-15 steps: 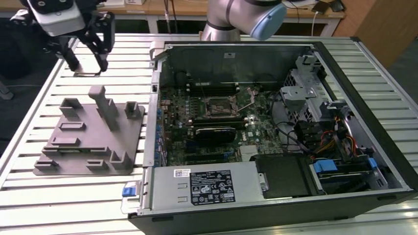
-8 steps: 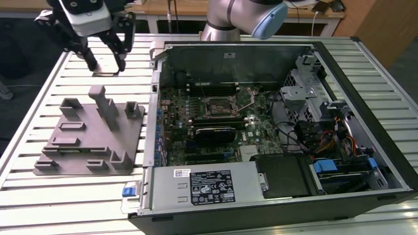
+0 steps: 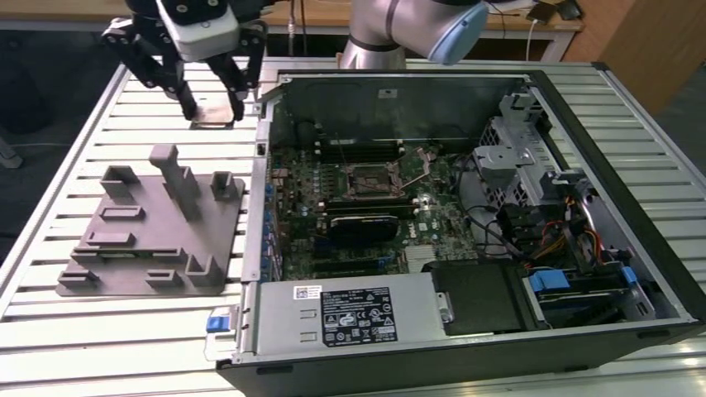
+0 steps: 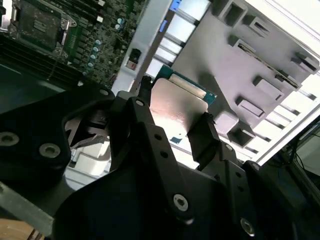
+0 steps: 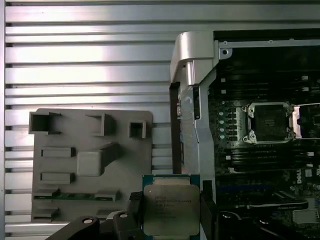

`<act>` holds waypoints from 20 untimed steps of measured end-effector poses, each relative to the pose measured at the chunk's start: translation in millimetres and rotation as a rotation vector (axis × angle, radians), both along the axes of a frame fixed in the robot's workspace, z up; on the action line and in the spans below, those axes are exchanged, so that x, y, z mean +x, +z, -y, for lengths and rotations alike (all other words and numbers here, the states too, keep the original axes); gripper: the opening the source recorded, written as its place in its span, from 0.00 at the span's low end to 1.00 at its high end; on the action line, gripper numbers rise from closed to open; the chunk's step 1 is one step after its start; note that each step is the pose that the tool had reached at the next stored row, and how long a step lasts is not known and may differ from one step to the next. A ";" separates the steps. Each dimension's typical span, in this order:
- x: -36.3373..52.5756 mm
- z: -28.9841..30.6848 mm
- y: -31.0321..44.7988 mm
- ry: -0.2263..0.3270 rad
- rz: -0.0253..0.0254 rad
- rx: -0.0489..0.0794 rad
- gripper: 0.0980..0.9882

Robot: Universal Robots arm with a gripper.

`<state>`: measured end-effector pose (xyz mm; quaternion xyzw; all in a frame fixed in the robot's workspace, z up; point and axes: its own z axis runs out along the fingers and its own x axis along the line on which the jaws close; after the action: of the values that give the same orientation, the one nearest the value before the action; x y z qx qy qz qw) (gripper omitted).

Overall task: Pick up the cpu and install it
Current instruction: 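Pick up the cpu and move it towards the insertion slot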

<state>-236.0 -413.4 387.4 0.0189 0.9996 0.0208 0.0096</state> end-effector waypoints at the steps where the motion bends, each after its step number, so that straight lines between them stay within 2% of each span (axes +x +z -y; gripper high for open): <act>1: 4.6 0.0 0.0 0.000 0.0000 0.000 0.50; 20: 85.2 0.0 -0.1 0.000 0.0001 0.000 0.50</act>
<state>-150.8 -413.4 387.3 0.0190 0.9996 0.0208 0.0097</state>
